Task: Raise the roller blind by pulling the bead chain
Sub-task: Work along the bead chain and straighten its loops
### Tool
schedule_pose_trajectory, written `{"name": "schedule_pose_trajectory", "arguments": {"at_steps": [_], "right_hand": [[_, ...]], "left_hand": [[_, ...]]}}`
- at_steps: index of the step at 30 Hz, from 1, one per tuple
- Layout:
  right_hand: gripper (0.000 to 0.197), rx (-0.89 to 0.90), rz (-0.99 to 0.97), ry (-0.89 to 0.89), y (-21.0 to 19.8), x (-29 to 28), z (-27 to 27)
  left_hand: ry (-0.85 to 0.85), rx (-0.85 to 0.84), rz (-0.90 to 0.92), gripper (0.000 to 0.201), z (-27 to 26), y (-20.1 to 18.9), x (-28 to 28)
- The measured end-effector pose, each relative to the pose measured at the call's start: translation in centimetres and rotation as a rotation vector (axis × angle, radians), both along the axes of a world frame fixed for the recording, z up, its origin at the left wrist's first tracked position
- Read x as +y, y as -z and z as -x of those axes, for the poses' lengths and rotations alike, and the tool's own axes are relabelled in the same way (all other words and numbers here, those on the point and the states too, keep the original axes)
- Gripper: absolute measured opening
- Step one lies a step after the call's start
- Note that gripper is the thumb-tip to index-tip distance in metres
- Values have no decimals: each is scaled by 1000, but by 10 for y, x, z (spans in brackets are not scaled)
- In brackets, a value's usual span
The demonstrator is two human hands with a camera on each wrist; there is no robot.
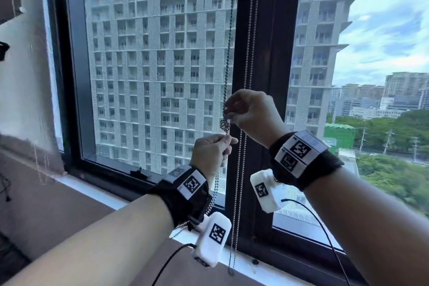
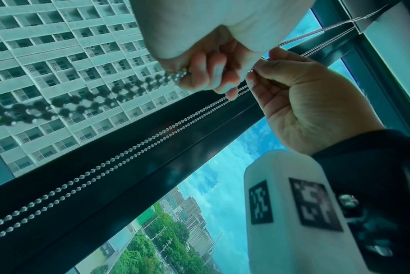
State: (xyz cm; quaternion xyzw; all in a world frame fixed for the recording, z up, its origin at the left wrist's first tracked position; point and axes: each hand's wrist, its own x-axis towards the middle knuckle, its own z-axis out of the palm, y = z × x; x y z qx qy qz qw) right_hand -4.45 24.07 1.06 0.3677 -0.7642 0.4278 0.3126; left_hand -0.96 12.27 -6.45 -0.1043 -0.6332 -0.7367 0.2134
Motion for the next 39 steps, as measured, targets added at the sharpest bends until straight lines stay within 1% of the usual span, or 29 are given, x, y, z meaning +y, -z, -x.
{"name": "schedule_pose_trajectory", "arguments": {"at_steps": [5, 9, 12, 15, 17, 19, 20, 22, 24, 26, 29, 30, 33, 35, 37, 39], "right_hand": [[14, -61, 56, 43, 2, 2, 1], [10, -220, 85, 28, 8, 4, 2], [10, -281, 53, 0, 16, 5, 3], [12, -336, -26, -22, 25, 6, 5], [10, -362, -50, -19, 30, 6, 7], [8, -362, -36, -21, 33, 6, 8], [7, -355, -35, -20, 33, 7, 7], [6, -347, -41, -36, 34, 7, 6], [5, -373, -38, -66, 35, 7, 5], [6, -403, -52, -64, 38, 4, 6], [5, -460, -39, -109, 39, 2, 6], [4, -464, -43, -110, 37, 3, 6], [23, -450, -140, -42, 30, 10, 5], [31, -493, -172, -44, 25, 15, 6], [28, -579, -161, -92, 20, 18, 6], [28, -658, -96, -154, 13, 19, 6]], "left_hand": [[7, 13, 34, 21, 0, 2, -1], [23, -2, 15, 22, -1, 5, -1], [11, -48, 55, 21, -1, 7, 1], [6, -111, 136, 18, 0, 12, 1], [-25, -133, 246, 16, 1, 15, -1], [-99, -124, 338, 19, 0, 12, -4], [-155, -93, 349, 18, -1, 7, -4], [-249, 3, 305, 15, -3, -9, -5], [-292, 82, 232, 18, -3, -31, -6], [-244, 135, 214, 18, -2, -51, -8], [-88, 157, 221, 18, -2, -71, -9], [-53, 161, 194, 17, -2, -75, -9], [-22, 158, 111, 17, -1, -77, -11], [-17, 142, 62, 17, 2, -75, -17], [-11, 130, 38, 16, 6, -74, -24], [-7, 128, 36, 17, 8, -75, -30]]}}
